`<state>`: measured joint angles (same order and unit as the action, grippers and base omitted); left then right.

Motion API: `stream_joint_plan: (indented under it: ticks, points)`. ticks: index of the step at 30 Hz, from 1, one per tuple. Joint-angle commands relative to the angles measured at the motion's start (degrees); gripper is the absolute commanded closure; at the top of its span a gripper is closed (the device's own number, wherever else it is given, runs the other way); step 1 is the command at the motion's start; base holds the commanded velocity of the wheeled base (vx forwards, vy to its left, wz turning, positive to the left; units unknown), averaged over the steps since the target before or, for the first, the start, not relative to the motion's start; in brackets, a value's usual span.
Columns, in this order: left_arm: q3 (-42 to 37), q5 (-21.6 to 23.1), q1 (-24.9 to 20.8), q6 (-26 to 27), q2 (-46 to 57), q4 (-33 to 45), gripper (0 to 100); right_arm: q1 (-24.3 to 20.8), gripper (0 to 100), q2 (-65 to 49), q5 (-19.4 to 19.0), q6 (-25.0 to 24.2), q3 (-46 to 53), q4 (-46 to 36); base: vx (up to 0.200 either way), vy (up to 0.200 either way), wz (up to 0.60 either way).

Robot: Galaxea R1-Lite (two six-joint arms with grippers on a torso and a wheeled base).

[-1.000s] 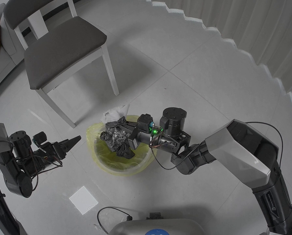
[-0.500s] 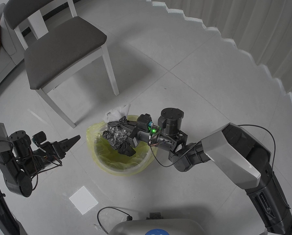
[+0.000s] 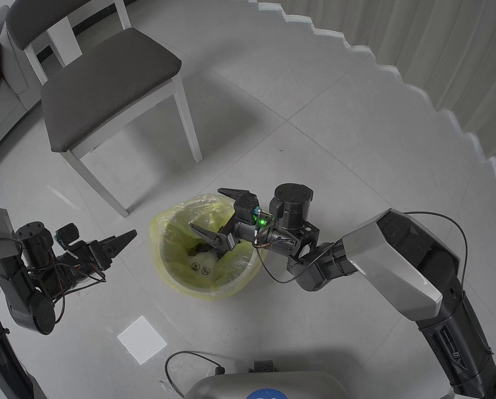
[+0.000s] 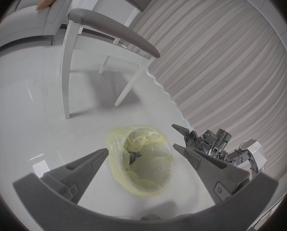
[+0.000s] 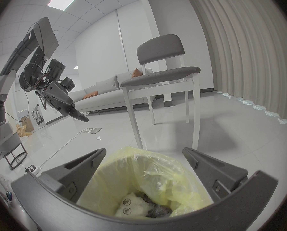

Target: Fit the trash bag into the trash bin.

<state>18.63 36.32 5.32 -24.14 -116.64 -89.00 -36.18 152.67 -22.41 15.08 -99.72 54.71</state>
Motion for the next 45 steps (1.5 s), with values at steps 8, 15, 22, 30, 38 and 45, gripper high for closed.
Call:
stream_joint_plan:
  ticks: [8,15,22,30,38,45]
  points:
    - [-0.26,-0.02,0.05,-0.03,-0.08,-1.0,0,0.94,0,-0.54,-0.01,-0.05,0.05,0.04,0.0,0.0,0.0]
    - [-0.43,-0.02,0.05,-0.03,0.71,-1.0,0,1.73,0,-3.09,0.08,-0.23,1.81,-0.83,0.0,0.0,0.0]
    - [-0.43,-0.98,-0.13,7.44,-0.96,-1.0,0,2.78,0,-8.45,2.28,-0.05,5.85,-6.99,0.0,0.0,0.0]
    - [0.18,-13.2,-4.17,12.71,-8.17,-1.0,0,2.78,0,-14.69,13.97,0.04,9.89,-14.11,0.0,0.0,0.0]
    - [4.66,-14.61,-4.88,13.85,-18.62,-1.0,0,2.87,0,-19.08,15.81,0.13,15.43,-14.37,0.0,0.0,0.0]
    - [6.33,-14.61,-4.79,13.85,-21.88,-1.0,0,2.87,0,-19.08,15.9,0.48,16.05,-14.28,0.0,0.0,0.0]
